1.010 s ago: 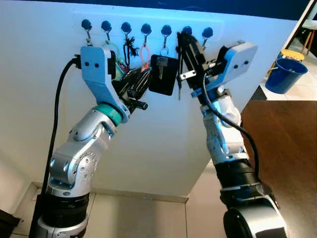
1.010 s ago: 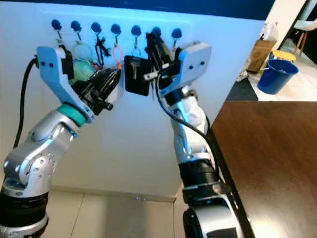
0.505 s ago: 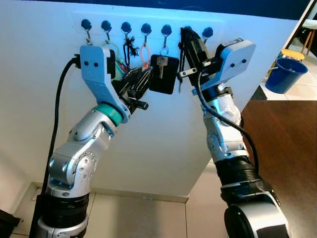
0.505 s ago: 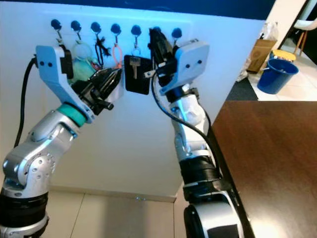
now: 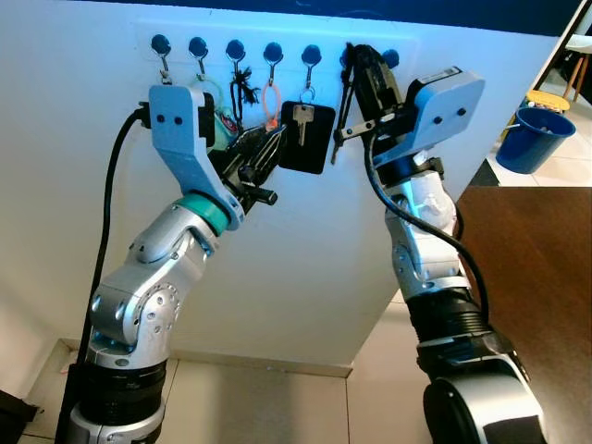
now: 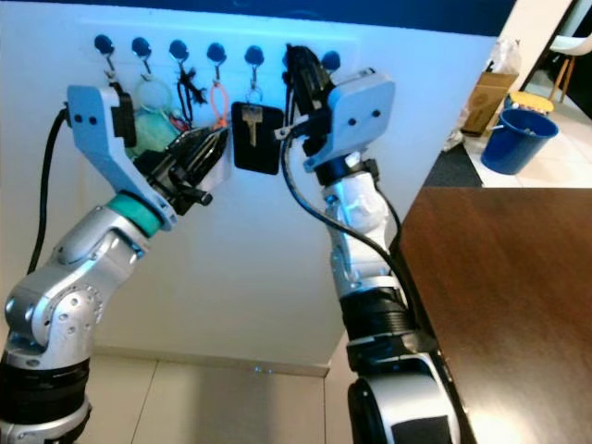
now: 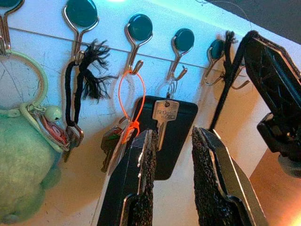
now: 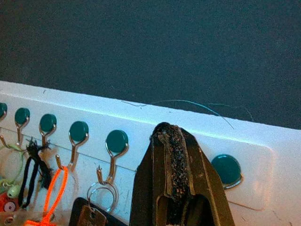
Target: Hang keys on a hook
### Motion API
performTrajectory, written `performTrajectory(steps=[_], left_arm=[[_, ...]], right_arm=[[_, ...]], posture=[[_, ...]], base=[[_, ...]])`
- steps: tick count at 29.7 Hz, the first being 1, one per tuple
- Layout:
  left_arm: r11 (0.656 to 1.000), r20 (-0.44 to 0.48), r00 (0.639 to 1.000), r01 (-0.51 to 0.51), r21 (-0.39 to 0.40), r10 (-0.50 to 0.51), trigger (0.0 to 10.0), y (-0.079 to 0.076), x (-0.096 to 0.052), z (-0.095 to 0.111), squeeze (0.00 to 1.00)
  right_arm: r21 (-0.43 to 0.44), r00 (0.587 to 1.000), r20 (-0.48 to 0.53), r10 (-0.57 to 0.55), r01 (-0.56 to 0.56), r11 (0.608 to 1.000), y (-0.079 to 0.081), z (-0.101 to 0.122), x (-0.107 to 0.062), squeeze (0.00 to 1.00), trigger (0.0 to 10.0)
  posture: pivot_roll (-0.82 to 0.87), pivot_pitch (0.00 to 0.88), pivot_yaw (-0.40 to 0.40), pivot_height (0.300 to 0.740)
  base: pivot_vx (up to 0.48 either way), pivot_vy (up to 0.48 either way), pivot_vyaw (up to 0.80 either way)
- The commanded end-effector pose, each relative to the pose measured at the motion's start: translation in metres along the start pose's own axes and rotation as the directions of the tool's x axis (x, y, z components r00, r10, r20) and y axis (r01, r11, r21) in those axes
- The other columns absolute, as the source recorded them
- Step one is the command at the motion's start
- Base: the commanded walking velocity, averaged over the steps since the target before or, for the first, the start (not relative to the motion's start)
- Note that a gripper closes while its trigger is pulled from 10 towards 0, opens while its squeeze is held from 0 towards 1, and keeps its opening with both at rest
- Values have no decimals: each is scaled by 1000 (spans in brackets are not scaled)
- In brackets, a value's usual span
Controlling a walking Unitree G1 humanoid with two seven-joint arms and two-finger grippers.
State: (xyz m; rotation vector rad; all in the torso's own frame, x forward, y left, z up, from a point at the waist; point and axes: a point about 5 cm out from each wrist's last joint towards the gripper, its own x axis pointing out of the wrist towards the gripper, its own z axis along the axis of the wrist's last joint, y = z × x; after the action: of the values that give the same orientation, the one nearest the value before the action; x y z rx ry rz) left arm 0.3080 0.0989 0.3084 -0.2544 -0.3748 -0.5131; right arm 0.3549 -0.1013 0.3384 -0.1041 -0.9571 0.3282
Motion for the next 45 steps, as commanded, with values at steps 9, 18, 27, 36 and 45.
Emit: performTrajectory(steps=[9,18,27,36,45], left_arm=[[1000,-6,1000,7,-5,-7,10000,-1,-1,0,0],[1000,-3,1000,4,-7,-4,10000,-2,-1,0,0],[1000,-1,1000,2,-15,-2,10000,-2,-1,-1,0],[1000,-2,1000,2,-18,-2,10000,-2,-1,-1,0],[1000,-2,1000,8,-20,-8,10000,-2,0,-1,0]], right_arm=[[-33,1000,-27,10,-11,999,1,-6,-4,0,10000],[-15,995,-64,72,-73,997,13,-13,-1,0,10000],[-13,986,-102,131,-133,991,23,-20,-4,0,10000],[-16,989,-99,114,-116,993,19,-21,-7,0,10000],[-80,996,28,82,-80,994,9,4,3,0,10000]], posture=[[107,127,76,740],[110,122,72,740],[109,120,68,740],[105,119,72,740],[102,120,74,740]], base=[[0,0,0],[0,0,0],[0,0,0],[0,0,0],[0,0,0]])
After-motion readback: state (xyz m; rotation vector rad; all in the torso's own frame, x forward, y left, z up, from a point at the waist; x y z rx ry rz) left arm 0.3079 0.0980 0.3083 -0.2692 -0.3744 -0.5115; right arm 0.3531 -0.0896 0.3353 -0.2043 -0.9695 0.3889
